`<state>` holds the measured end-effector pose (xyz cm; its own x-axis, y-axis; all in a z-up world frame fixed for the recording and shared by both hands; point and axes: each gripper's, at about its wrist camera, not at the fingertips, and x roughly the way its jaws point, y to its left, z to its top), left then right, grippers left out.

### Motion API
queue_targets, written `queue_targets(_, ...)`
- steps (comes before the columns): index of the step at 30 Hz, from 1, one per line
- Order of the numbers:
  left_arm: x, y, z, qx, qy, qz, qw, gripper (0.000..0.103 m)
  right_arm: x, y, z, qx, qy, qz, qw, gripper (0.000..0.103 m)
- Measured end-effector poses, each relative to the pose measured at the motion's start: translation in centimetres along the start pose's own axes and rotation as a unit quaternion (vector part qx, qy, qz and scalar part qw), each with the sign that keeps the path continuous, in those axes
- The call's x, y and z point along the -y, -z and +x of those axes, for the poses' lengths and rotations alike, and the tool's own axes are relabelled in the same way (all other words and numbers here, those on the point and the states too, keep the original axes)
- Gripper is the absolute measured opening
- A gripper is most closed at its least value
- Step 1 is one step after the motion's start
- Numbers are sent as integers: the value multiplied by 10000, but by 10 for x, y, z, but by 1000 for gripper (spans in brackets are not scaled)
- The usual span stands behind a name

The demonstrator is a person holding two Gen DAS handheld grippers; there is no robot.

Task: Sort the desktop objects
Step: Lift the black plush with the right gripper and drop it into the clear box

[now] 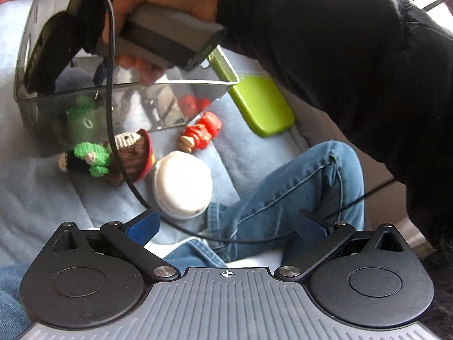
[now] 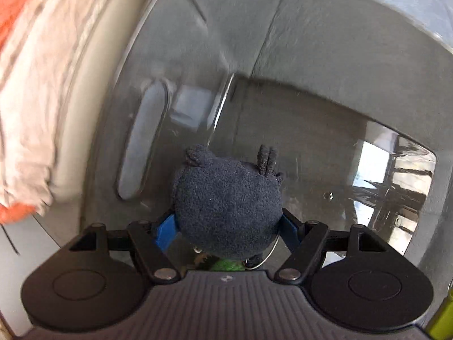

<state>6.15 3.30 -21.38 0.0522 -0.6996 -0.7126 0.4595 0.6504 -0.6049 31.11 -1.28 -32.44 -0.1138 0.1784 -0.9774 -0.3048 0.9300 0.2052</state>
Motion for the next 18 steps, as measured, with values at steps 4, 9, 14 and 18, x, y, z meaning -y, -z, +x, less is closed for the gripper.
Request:
queue_targets(4, -1, -3, -3, 2, 67, -1, 10000, 103, 7, -5, 15, -243, -68, 62, 9997, 80)
queue_targets(9, 5, -3, -2, -24, -24, 17, 10000, 103, 18, -2, 16, -238, -176, 272, 9992, 86)
queue_targets(14, 21, -1, -6, 15, -110, 129, 9999, 103, 27, 10, -21, 247, -370, 379, 9983, 86)
queue_targets(18, 30, 4, -29, 206, 77, 129, 9997, 103, 46, 35, -71, 1016, -673, 483, 9914, 86)
